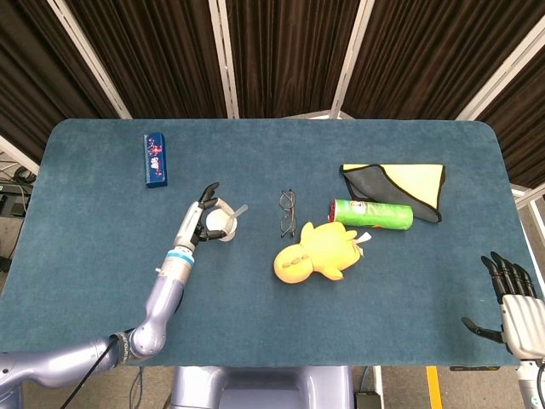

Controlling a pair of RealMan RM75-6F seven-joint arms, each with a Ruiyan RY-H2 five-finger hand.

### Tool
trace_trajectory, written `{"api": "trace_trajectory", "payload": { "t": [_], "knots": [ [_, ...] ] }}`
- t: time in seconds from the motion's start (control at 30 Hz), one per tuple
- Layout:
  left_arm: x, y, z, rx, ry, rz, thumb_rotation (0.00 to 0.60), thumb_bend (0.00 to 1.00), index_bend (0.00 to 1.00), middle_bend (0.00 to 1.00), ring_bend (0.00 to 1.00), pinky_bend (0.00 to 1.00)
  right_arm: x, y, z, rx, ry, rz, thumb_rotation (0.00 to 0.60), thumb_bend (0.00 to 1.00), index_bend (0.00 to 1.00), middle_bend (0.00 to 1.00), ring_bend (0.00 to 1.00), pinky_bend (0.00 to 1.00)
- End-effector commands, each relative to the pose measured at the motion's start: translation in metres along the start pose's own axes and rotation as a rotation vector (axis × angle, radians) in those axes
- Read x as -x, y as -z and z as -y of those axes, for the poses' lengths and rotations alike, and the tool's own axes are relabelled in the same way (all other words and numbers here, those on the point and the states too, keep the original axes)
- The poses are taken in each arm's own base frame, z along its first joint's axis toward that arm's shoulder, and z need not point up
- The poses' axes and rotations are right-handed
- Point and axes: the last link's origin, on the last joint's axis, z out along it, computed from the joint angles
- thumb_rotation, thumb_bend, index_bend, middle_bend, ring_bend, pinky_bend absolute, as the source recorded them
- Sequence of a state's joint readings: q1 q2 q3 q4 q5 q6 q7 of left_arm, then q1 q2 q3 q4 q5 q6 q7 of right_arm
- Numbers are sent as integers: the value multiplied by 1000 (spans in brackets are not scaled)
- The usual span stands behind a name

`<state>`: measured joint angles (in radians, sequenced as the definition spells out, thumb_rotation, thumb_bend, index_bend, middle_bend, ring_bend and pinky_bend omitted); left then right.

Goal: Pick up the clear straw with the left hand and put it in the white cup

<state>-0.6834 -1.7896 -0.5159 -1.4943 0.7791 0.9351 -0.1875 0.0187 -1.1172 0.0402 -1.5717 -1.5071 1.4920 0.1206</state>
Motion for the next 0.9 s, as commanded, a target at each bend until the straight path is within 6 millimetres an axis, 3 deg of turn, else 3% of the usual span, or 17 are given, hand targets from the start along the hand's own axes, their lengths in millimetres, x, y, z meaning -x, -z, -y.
{"api": "trace_trajectory", "payload": {
  "t": [0.03, 0.27, 0.47, 0.7, 0.9],
  "knots": [
    [-1, 0, 4, -3, 7, -2, 600, 483, 530, 0, 0, 0, 0, 0, 0, 0, 0, 0, 600, 85, 0, 0, 0, 0],
    [-8, 1, 14, -13, 14, -12, 600, 482, 483, 0, 0, 0, 0, 1, 0, 1, 0, -1, 600, 85, 0, 0, 0, 0],
    [-15, 4, 21, -10, 1, -17, 600, 426, 318, 0, 0, 0, 0, 1, 0, 1, 1, -1, 600, 85, 0, 0, 0, 0],
    [-25, 11, 22, 15, -3, -19, 600, 411, 302, 0, 0, 0, 0, 1, 0, 1, 1, -2, 600, 82, 0, 0, 0, 0],
    [-42, 30, 22, 67, -94, -22, 600, 411, 297, 0, 0, 0, 0, 2, 0, 2, 2, -5, 600, 80, 0, 0, 0, 0]
  ]
}}
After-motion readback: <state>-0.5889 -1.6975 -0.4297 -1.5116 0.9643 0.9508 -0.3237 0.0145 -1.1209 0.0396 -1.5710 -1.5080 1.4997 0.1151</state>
